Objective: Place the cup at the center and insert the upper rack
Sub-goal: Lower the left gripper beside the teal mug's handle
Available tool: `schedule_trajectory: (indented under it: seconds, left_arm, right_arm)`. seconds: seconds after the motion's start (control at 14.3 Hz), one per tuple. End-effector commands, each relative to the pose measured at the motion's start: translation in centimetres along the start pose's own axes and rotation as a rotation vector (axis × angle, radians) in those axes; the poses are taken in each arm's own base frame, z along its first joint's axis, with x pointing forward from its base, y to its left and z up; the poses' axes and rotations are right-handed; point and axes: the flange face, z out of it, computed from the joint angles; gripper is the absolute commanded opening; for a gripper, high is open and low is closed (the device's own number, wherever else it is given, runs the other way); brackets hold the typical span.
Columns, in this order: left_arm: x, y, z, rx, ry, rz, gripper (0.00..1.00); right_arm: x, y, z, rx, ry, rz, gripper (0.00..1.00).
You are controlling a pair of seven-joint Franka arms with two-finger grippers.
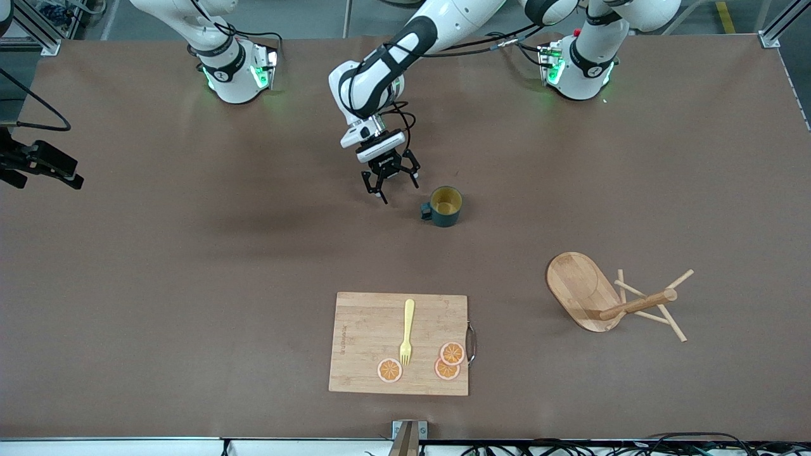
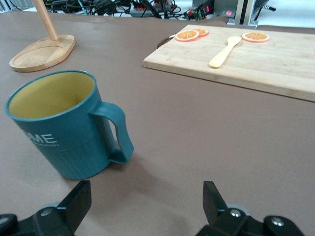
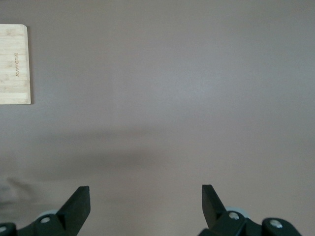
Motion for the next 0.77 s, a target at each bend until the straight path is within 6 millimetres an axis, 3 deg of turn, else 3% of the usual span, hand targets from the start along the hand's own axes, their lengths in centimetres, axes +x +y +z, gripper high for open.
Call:
schedule_trajectory:
  seconds: [0.0, 0.28, 0.7]
  left_arm:
    - [-0.4, 0.2, 0.8, -0.032, 0.088, 0.008, 1.00]
    - [0.4, 0.4, 2.1, -0.073, 0.168, -0.039, 1.00]
    - [-0.6, -0.5, 3.7, -0.076, 0.242, -0.082, 1.00]
  right_arm:
    - [-0.8, -0.2, -0.3, -0.012, 0.001, 0.002, 1.00]
    - [-0.8, -0.4, -0.3, -0.013, 0.001, -0.004, 1.00]
    - [-0.7, -1.2, -0.2, -0.022, 0.001, -0.023, 1.00]
